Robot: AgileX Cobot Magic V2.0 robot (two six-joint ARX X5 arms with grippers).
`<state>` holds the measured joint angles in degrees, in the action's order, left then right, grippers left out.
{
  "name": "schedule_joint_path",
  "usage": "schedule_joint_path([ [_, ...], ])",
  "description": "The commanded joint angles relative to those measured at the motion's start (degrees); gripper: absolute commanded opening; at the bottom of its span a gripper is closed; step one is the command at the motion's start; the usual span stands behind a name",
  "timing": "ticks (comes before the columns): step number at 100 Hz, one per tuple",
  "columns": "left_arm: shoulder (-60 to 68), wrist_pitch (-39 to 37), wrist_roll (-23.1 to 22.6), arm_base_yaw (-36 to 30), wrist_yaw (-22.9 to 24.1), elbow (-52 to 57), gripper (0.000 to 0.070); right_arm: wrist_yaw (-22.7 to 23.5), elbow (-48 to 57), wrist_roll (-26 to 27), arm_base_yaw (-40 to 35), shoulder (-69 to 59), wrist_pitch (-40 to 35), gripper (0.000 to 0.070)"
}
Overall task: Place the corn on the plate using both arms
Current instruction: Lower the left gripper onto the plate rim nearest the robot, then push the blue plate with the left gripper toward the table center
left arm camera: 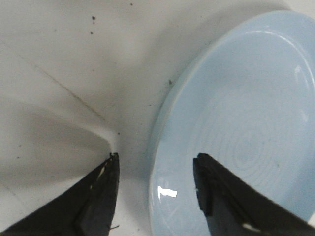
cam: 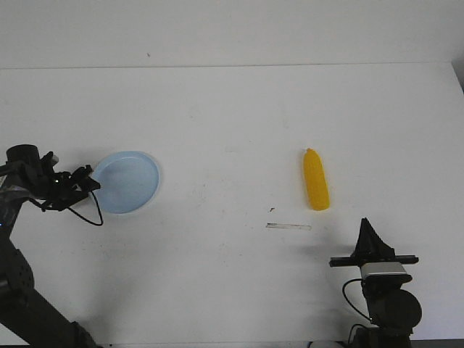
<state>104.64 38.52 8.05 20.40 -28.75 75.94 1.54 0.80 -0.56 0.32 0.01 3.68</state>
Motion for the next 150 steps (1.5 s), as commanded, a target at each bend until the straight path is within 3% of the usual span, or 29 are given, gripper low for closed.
schedule_joint_path([
  [1, 1.81, 0.42, -0.94, -0.57, -0.22, 0.76, 0.0292, -0.04, -0.07, 0.7, -0.13, -0.09, 0.59, 0.0009],
  [30, 2.58, 0.39, -0.94, -2.16, -0.22, 0.76, 0.0264, -0.04, -0.07, 0.7, -0.13, -0.09, 0.59, 0.0009],
  [41, 2.58, 0.42, -0.94, -2.16, -0.22, 0.76, 0.0107, -0.04, -0.07, 0.7, -0.13, -0.09, 0.59, 0.0009],
  [55, 2.58, 0.46, -0.94, -2.27, -0.24, 0.76, 0.0, -0.04, -0.07, 0.7, -0.13, -0.09, 0.59, 0.0009],
  [90, 0.76, 0.52, 0.63, -7.15, -1.25, 0.79, 0.0, -0.04, -0.07, 0.7, -0.13, -0.09, 0.59, 0.0009],
  [150, -4.31, -5.73, 9.07, -32.46, -1.27, 0.81, 0.0, -0.04, -0.07, 0.7, -0.13, -0.09, 0.59, 0.0009],
])
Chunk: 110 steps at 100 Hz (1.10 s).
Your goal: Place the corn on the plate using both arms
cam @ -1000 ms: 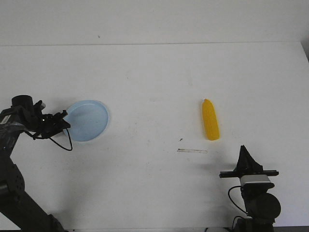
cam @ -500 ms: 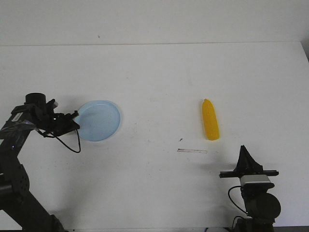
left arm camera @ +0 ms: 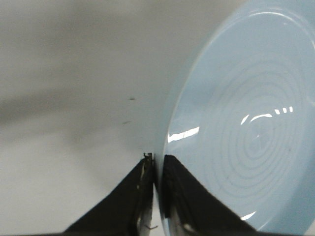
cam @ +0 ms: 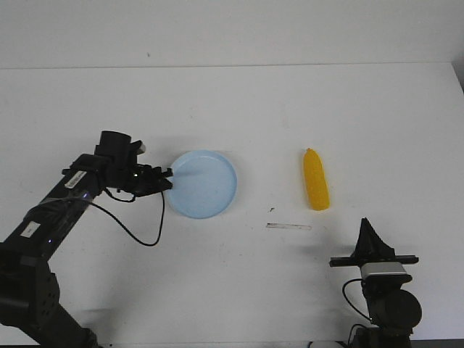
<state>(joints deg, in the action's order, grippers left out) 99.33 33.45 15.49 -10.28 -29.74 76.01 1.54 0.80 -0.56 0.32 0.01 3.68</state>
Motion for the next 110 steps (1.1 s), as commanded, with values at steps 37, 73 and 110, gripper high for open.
schedule_joint_path([
  [37, 2.05, -1.88, 2.89, -12.35, 7.26, 0.72, 0.0001, -0.04, -0.07, 0.7, -0.13, -0.09, 0.59, 0.0009],
  [73, 4.96, -1.84, 3.21, -12.59, 7.21, 0.68, 0.0009, -0.04, -0.07, 0.7, -0.13, -0.09, 0.59, 0.0009],
  [110, 4.39, -1.73, 3.17, -12.13, 7.26, 0.68, 0.0325, -0.04, -0.07, 0.7, -0.13, -0.09, 0.59, 0.0009],
])
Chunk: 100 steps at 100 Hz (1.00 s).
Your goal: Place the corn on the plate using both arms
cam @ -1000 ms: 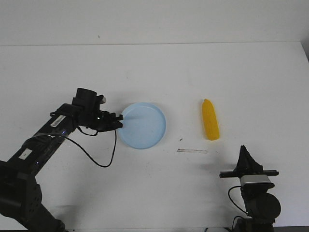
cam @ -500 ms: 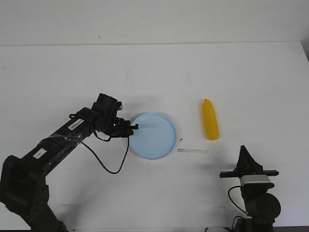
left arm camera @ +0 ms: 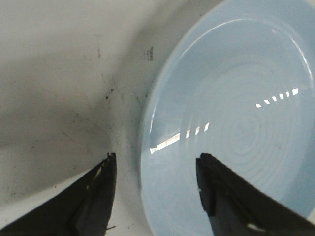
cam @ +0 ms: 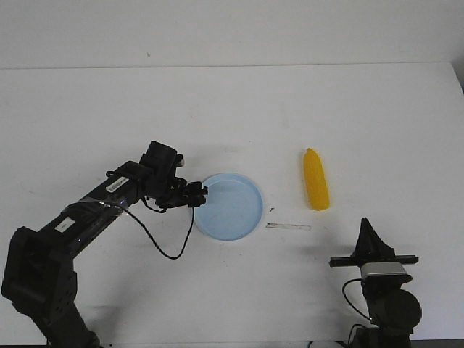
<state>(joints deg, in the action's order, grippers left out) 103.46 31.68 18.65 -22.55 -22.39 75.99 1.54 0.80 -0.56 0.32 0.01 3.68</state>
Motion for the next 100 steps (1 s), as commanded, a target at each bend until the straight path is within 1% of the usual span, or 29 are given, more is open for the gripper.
schedule_joint_path([
  [1, 0.13, 0.04, 0.0, 0.17, -0.07, 0.7, 0.0325, -0.04, -0.07, 0.7, -0.13, -0.09, 0.59, 0.0009],
  [18, -4.63, -0.72, -1.46, 1.2, 1.18, 0.7, 0.0324, -0.04, -0.07, 0.7, -0.13, -0.09, 0.59, 0.0009],
  [26, -7.8, -1.68, -1.46, 1.75, 3.63, 0.7, 0.0317, -0.04, -0.07, 0.7, -0.13, -0.09, 0.59, 0.0009],
  [29, -9.07, -2.05, -1.49, 2.05, 4.87, 0.7, 0.0302, -0.04, -0.07, 0.7, -0.13, -0.09, 0.59, 0.0009],
  [34, -11.39, -2.82, -1.53, 2.56, 7.3, 0.68, 0.0228, -0.04, -0.07, 0.7, -0.13, -0.09, 0.59, 0.0009],
  [36, -12.33, -3.41, -1.53, 2.82, 8.41, 0.63, 0.0184, -0.04, -0.07, 0.7, -0.13, -0.09, 0.59, 0.0009],
  [37, -13.0, -3.82, -1.55, 3.02, 9.2, 0.63, 0.0152, -0.04, -0.07, 0.7, -0.13, -0.09, 0.59, 0.0009],
  [38, -13.25, -3.98, -1.53, 3.08, 9.44, 0.63, 0.0141, -0.04, -0.07, 0.7, -0.13, -0.09, 0.59, 0.0009],
  [42, -15.1, -5.2, -1.73, 3.69, 11.37, 0.57, 0.0051, -0.04, -0.07, 0.7, -0.13, -0.09, 0.59, 0.0009],
  [43, -15.87, -5.92, -1.9, 3.98, 12.07, 0.5, 0.0019, -0.04, -0.07, 0.7, -0.13, -0.09, 0.59, 0.0009],
  [45, -16.55, -6.75, -2.19, 4.26, 12.66, 0.42, 0.0, -0.04, -0.07, 0.7, -0.13, -0.09, 0.59, 0.0009],
  [50, -18.88, -9.6, -3.45, 5.33, 13.86, 0.13, 0.0001, -0.04, -0.07, 0.7, -0.13, -0.09, 0.59, 0.0009],
  [64, -23.41, -14.64, -6.82, 8.72, 14.27, -0.39, 0.0001, -0.04, -0.07, 0.7, -0.13, -0.09, 0.59, 0.0009],
  [75, -26.34, -17.79, -11.17, 10.4, 17.75, -1.84, 0.0001, -0.04, -0.07, 0.7, -0.13, -0.09, 0.59, 0.0009],
  [82, -28.41, -21.38, -14.78, 11.45, 20.0, -4.24, 0.0001, -0.04, -0.07, 0.7, -0.13, -0.09, 0.59, 0.0009],
  [89, -30.86, -25.75, -17.79, 12.72, 20.15, -7.72, 0.0001, -0.04, -0.07, 0.7, -0.13, -0.09, 0.59, 0.0009],
  [100, -35.39, -32.5, -19.61, 14.88, 20.17, -14.51, 0.0001, -0.04, -0.07, 0.7, -0.13, -0.09, 0.59, 0.0009],
])
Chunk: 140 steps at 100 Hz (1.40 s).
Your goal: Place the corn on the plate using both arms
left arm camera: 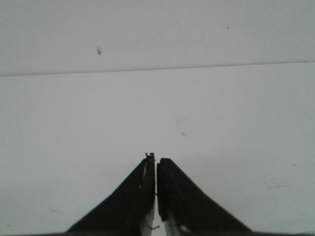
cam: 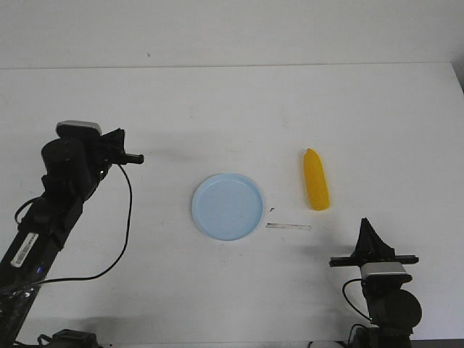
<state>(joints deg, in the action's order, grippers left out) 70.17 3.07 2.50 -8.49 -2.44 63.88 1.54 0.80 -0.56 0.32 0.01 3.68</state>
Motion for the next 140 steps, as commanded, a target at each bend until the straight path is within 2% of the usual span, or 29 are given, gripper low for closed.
schedule_joint_path([
  [1, -2.58, -4.52, -3.48, 1.07, 0.2, -3.15, 0.0001, -0.04, -0.07, 0.7, -0.13, -0.09, 0.59, 0.0009],
  [25, -13.94, -15.41, -3.58, 6.71, 0.2, -19.67, 0.0002, -0.04, -0.07, 0.7, -0.13, -0.09, 0.59, 0.0009],
  [69, -38.38, -15.3, -3.13, 7.89, 0.09, -41.9, 0.0002, -0.04, -0.07, 0.7, -0.13, -0.09, 0.59, 0.0009],
  [111, -56.63, -10.58, -3.17, 7.89, 0.15, -44.35, 0.0002, -0.04, -0.07, 0.7, -0.13, -0.09, 0.59, 0.0009],
  [140, -59.8, -10.32, -3.17, 7.89, 0.15, -44.35, 0.0001, -0.04, -0.07, 0.7, -0.13, -0.09, 0.59, 0.0009],
])
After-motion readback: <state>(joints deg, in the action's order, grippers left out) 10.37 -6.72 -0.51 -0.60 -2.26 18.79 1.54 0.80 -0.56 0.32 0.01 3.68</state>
